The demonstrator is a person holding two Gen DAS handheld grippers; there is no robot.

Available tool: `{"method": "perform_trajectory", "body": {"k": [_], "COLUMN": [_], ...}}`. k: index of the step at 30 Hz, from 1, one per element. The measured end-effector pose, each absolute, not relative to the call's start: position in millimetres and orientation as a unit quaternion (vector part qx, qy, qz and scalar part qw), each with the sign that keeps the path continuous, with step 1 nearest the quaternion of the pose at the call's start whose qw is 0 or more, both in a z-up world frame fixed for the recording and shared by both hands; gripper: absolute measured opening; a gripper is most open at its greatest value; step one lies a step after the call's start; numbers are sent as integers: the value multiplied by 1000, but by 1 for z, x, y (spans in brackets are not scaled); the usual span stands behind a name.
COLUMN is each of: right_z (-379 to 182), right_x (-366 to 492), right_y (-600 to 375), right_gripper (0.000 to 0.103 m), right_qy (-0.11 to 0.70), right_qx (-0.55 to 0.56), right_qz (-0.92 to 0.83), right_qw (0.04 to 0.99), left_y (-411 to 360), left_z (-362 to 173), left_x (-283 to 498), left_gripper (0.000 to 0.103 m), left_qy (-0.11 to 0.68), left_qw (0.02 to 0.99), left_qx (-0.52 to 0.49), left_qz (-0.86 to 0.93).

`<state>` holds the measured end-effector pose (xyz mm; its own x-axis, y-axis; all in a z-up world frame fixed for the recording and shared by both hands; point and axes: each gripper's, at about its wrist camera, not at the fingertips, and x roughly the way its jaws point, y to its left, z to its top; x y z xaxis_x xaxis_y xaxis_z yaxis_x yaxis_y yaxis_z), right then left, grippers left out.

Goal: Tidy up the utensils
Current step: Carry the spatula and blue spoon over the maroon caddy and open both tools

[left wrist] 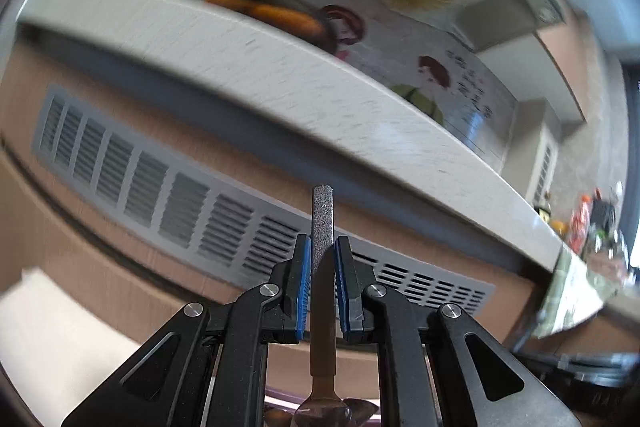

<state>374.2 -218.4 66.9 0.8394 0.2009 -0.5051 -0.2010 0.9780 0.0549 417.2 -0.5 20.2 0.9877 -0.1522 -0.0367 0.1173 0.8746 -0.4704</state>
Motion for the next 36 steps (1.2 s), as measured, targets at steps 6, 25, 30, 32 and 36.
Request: {"method": "perform_trajectory", "body": {"k": [6,25,30,32,36], "right_z": [49,49,-31,-59,-94], "right_x": [379,277,228,211,190], "right_y": [-212,-237,-222,-218,-216], "right_gripper": [10,24,24,24,24], "right_qy": [311,252,350,381,418], "right_qx": [-4,20,-23,-31,4], "right_qz": [142,176,176,159,148], "right_qw": [940,951,920,910,896], "left_y": [0,29,11,7,4], "left_z": [-3,-24,-63,-73,-78], "left_x": [420,315,280,264,236], "left_gripper": [14,47,47,47,47], "left_qy": [56,224,330,359,366], "left_qw": [962,953,927,918,918], "left_qx": [-253,-190,-146,-133,-118], "left_qz": [-85,-70,-102,-101,-99]}}
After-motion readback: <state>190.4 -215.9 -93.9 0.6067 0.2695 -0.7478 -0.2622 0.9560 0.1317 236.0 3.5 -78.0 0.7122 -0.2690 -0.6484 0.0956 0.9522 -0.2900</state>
